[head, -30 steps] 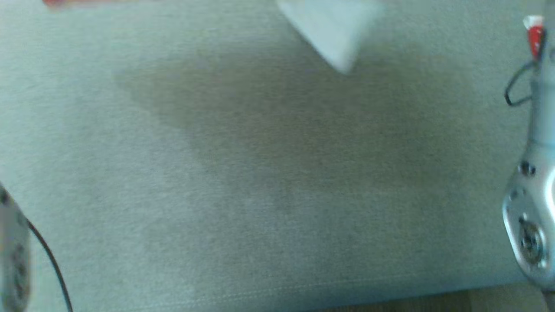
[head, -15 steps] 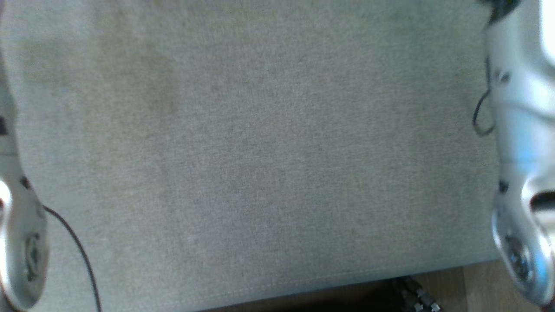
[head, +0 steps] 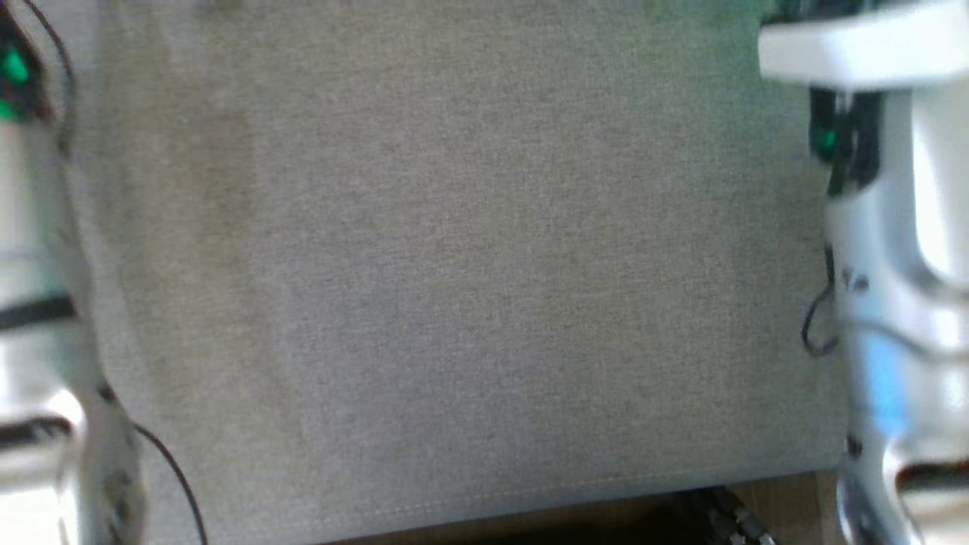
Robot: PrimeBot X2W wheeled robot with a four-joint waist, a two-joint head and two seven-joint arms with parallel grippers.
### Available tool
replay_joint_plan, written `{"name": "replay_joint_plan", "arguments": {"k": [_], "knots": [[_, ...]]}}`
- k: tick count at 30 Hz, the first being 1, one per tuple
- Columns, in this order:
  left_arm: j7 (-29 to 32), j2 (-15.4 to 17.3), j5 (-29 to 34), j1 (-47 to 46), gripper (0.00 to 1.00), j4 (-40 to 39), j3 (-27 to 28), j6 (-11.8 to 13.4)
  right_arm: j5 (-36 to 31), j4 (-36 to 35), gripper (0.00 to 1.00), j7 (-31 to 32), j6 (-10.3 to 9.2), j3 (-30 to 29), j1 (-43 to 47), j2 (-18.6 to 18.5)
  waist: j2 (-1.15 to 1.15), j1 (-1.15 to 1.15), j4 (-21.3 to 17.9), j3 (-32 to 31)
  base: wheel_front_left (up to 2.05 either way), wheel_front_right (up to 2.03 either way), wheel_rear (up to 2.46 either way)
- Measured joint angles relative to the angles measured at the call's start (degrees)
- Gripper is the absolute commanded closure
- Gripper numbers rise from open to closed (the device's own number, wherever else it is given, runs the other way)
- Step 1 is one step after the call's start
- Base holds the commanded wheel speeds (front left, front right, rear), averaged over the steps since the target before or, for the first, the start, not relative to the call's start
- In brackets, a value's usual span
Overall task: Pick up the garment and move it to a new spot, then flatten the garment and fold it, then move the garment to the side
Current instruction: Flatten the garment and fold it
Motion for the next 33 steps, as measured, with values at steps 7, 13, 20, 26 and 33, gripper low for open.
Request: {"name": "replay_joint_plan", "arguments": {"k": [7, 13, 20, 26, 33], "knots": [[0.0, -5.2, 0.7, 16.3, 1.0, -10.1, 1.3, -2.0, 1.4, -6.4, 1.0, 0.0, 0.0, -1.8, 14.1, -0.1, 0.0, 0.0, 1.7, -4.6, 0.0, 0.0, 0.0], [0.0, -8.1, 1.4, 32.4, 1.0, -17.4, 1.2, -2.9, 3.4, -11.2, 1.0, 0.0, 0.0, -3.2, 31.5, 0.0, 0.0, 0.0, 3.2, -11.4, 0.0, 0.0, 0.0], [0.0, -8.8, 0.6, 44.0, 1.0, -22.1, 1.3, -2.9, 4.5, -13.0, 1.0, 0.5, 0.0, -1.8, 44.2, 0.7, 0.01, 0.0, 3.3, -17.7, 0.0, 0.0, 0.0], [0.0, -8.8, -2.4, 56.0, 1.0, -25.8, -1.1, -1.8, 6.9, -16.7, 1.0, 2.7, 0.0, -1.4, 53.6, 1.4, 0.01, -0.01, 2.8, -23.1, 0.0, 0.0, 0.0], [0.0, -8.6, -5.9, 67.5, 1.0, -30.4, -4.9, 1.2, 6.9, -23.0, 1.0, 5.9, 0.0, -1.5, 65.2, 1.6, 0.01, -0.01, 3.0, -27.1, 0.0, 0.0, 0.0]]}}
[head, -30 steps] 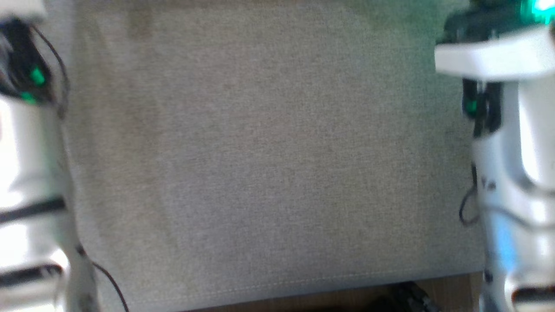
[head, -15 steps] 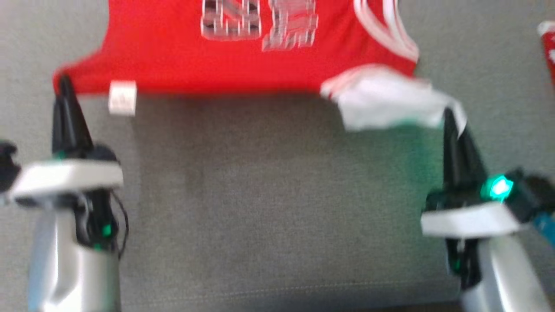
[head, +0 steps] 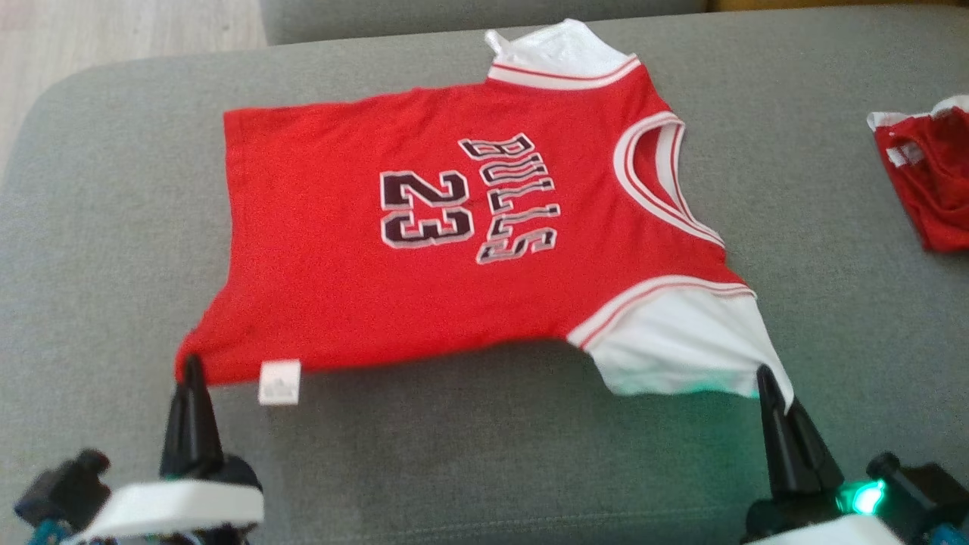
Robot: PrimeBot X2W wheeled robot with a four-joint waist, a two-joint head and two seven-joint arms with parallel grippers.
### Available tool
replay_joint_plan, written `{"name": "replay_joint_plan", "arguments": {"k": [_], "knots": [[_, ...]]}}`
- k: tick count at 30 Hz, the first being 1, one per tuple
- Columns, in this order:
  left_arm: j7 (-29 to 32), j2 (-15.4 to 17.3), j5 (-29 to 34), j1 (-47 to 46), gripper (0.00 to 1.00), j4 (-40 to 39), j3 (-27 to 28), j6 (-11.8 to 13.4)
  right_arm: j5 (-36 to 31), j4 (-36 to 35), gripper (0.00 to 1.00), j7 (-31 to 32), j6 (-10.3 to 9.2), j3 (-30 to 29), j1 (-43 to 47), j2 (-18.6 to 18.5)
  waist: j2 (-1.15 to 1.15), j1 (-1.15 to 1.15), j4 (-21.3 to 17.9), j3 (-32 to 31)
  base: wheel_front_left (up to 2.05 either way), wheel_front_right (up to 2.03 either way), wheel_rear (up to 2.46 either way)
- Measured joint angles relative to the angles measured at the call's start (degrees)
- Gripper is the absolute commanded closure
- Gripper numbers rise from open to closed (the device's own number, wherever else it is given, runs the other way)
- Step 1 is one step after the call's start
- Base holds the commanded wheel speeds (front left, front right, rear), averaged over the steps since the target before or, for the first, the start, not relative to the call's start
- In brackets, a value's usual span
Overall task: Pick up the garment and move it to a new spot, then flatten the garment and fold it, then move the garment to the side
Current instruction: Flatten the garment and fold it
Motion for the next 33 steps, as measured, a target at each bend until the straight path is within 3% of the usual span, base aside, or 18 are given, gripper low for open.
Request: {"name": "replay_joint_plan", "arguments": {"k": [8, 15, 21, 25, 33], "knots": [[0.0, 0.2, -1.8, 4.9, 1.0, -2.1, -1.7, 1.9, 1.2, -2.2, 1.0, 2.3, 0.0, 0.5, 4.1, 0.0, 0.0, 0.0, 0.7, -1.0, 0.0, 0.0, 0.0], [0.0, 0.2, -2.3, 5.3, 1.0, 0.2, -2.5, 1.9, 2.4, 1.1, 1.0, 2.2, 0.0, 1.1, 3.6, 0.1, 0.0, 0.0, 1.0, -1.1, 0.0, 0.0, 0.0], [0.0, 0.3, -2.8, 3.8, 1.0, 3.6, -3.1, 1.4, 2.9, 4.8, 1.0, 0.8, 0.0, 1.9, -1.1, 0.1, 0.0, 0.0, 1.4, -0.5, 0.0, 0.0, 0.0], [0.0, 0.3, -6.5, 1.1, 1.0, 5.9, -3.4, 1.4, 3.1, 7.6, 1.0, -0.4, 0.0, 2.1, -3.9, 0.1, 0.0, 0.0, 1.5, -0.2, 0.0, 0.0, 0.0], [0.0, 0.2, -9.3, -9.3, 1.0, 11.8, -5.1, 3.2, 5.5, 13.5, 1.0, -3.1, 0.0, 1.5, -15.7, 0.0, 0.0, 0.0, 2.1, 2.4, 0.0, 0.0, 0.0]]}}
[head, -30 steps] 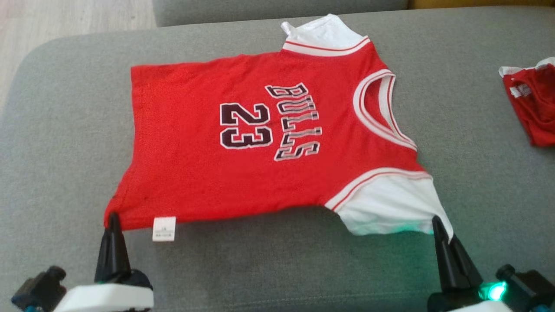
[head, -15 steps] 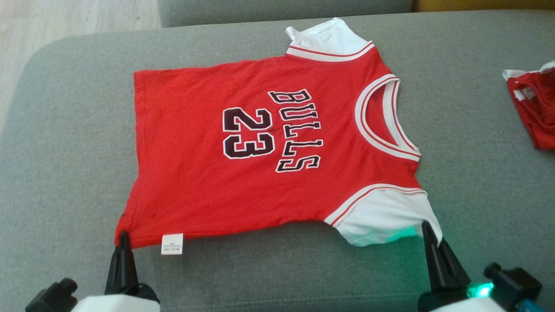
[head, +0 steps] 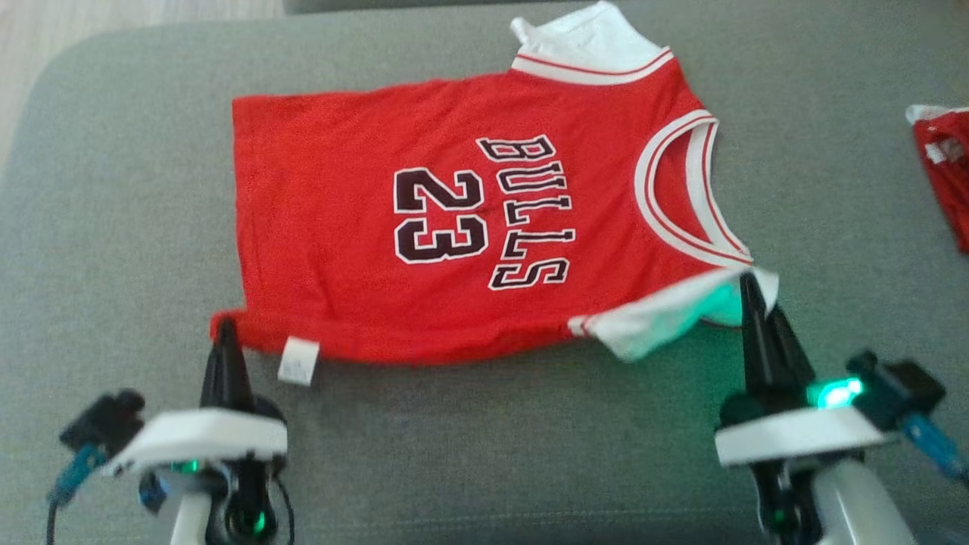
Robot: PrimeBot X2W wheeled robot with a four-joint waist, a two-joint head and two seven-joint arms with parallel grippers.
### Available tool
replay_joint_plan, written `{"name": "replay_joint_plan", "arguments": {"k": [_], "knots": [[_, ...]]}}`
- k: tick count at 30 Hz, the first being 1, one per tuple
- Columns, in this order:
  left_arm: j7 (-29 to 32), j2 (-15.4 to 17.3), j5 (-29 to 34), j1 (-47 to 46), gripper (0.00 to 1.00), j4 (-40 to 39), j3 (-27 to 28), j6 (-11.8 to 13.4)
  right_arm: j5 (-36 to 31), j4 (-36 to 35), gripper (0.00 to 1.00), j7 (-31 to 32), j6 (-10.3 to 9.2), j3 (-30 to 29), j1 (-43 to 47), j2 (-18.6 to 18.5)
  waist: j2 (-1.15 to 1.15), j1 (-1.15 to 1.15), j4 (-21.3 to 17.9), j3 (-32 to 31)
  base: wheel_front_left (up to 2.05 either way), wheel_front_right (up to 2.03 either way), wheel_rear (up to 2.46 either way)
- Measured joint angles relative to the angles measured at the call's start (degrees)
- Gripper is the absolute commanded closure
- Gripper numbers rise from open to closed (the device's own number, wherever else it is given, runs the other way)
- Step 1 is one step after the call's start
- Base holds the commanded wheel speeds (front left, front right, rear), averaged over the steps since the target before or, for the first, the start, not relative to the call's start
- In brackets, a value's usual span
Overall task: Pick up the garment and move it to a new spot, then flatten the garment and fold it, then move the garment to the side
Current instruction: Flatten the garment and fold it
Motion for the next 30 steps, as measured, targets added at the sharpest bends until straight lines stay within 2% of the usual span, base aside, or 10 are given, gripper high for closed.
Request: {"name": "replay_joint_plan", "arguments": {"k": [12, 24, 25, 26, 27, 28, 29, 30], "knots": [[0.0, -0.2, 2.2, -12.9, 1.0, 7.5, 1.4, -0.3, -0.2, 11.0, 1.0, -1.7, 0.0, -0.7, -14.4, -0.1, 0.0, 0.01, 0.8, 6.6, 0.0, 0.0, 0.0], [0.0, -0.4, 3.2, -17.5, 1.0, 12.0, 1.4, -0.3, -0.2, 23.4, 1.0, -2.4, 0.0, -0.6, -25.4, -0.2, 0.0, 0.01, 1.3, 9.3, 0.0, 0.0, 0.0], [0.0, -0.4, 3.2, -17.5, 0.9, 12.3, 1.3, -0.3, -0.3, 24.9, 1.0, -2.4, 0.0, -0.6, -26.0, -0.2, 0.0, 0.01, 1.4, 9.1, 0.0, 0.0, 0.0], [0.0, -0.4, 3.3, -17.5, 0.62, 12.3, 1.1, -0.3, -0.6, 26.2, 1.0, -2.4, 0.0, -0.6, -26.6, -0.2, 0.0, 0.01, 1.4, 9.0, 0.0, 0.0, 0.0], [0.0, -0.3, 3.6, -17.5, 0.25, 12.3, 0.8, -0.3, -0.7, 27.4, 1.0, -2.4, 0.0, -0.6, -27.2, -0.2, 0.0, 0.01, 1.5, 8.8, 0.0, 0.0, 0.0], [0.0, -0.3, 3.9, -17.5, 0.0, 12.3, 0.3, -0.3, -0.7, 28.8, 0.96, -2.4, 0.0, -0.3, -27.8, -0.3, 0.0, 0.01, 1.7, 8.6, 0.0, 0.0, 0.0], [0.0, -0.4, 4.2, -17.4, 0.0, 12.2, 0.0, -0.5, -0.7, 30.5, 0.65, -2.4, 0.0, 0.1, -28.6, -0.3, 0.0, 0.01, 1.8, 8.4, 0.0, 0.0, 0.0], [0.0, -0.4, 4.4, -17.3, 0.0, 12.0, -0.1, -0.7, -0.7, 31.9, 0.45, -2.4, 0.0, 0.5, -29.3, -0.3, 0.0, 0.01, 1.9, 8.2, 0.0, 0.0, 0.0]]}}
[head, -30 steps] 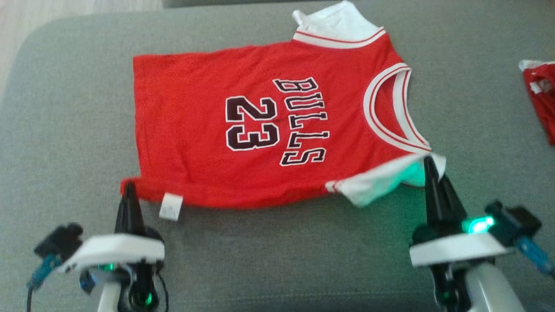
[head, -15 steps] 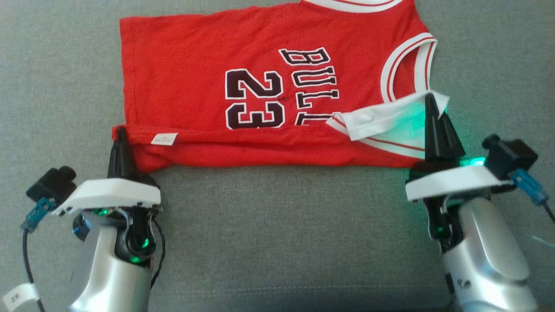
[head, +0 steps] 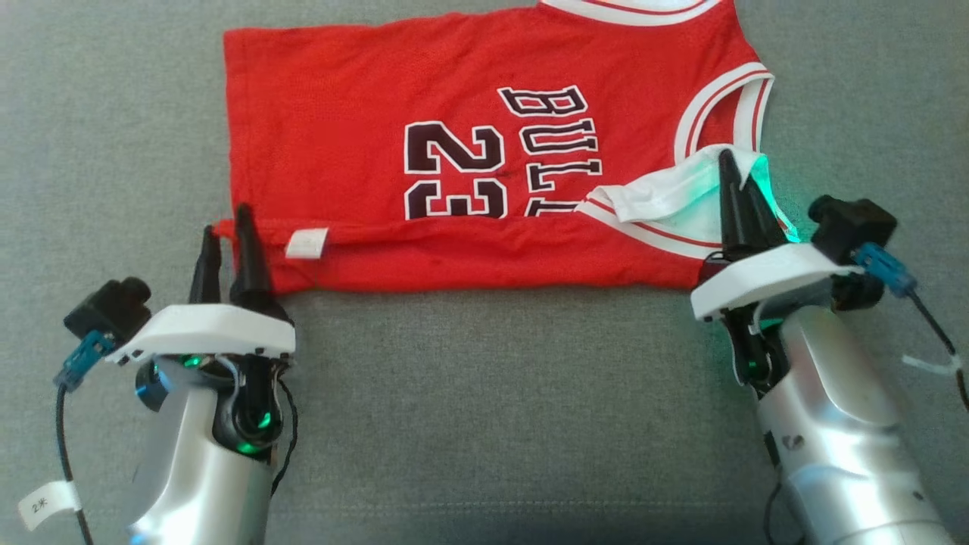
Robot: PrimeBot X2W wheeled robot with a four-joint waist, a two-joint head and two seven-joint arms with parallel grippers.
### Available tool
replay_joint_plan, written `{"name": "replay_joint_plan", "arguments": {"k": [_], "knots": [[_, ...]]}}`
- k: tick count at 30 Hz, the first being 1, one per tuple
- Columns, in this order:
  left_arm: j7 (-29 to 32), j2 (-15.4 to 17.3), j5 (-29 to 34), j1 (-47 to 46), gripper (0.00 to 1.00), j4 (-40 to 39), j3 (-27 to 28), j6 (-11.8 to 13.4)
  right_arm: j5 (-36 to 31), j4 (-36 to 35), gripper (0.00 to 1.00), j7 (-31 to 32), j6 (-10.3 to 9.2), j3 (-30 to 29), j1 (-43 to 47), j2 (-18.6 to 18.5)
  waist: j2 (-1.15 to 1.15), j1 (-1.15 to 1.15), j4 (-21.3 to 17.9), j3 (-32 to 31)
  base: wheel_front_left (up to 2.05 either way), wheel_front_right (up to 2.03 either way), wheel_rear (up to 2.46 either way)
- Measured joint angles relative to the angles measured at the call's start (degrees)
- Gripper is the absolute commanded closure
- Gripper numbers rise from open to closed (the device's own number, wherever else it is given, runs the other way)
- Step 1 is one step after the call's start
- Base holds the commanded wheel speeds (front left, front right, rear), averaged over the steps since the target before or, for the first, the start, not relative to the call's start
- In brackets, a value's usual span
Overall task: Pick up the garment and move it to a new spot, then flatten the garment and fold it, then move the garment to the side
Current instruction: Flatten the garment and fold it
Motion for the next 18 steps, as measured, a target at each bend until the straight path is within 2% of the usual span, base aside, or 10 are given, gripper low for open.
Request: {"name": "replay_joint_plan", "arguments": {"k": [1, 2, 10, 18], "knots": [[0.0, 0.0, 0.2, 0.2, 0.0, -0.3, -0.1, 0.0, 0.1, 1.2, 0.14, 0.0, 0.0, 0.3, -0.6, 0.0, 0.0, 0.0, 0.1, -0.2, 0.0, 0.0, 0.0], [0.0, 0.0, 0.3, 0.5, 0.0, -0.7, -0.2, 0.0, 0.1, 2.5, 0.0, 0.0, 0.0, 0.6, -1.3, 0.0, 0.0, 0.0, 0.2, -0.4, 0.0, 0.0, 0.0], [0.0, 0.0, 0.7, 7.3, 0.0, -7.5, -2.2, 0.0, 0.0, 11.9, 0.0, 0.0, 0.0, 2.3, -8.5, -0.2, 0.0, 0.0, 1.6, -1.7, 0.0, 0.0, 0.0], [1.0, 0.2, 1.1, 10.8, 0.0, -7.3, -5.0, 0.8, -3.6, 12.1, 0.0, 0.0, 0.0, -2.8, -13.3, -0.3, 0.0, 0.0, 2.6, -2.5, 0.0, 0.0, 0.0]]}}
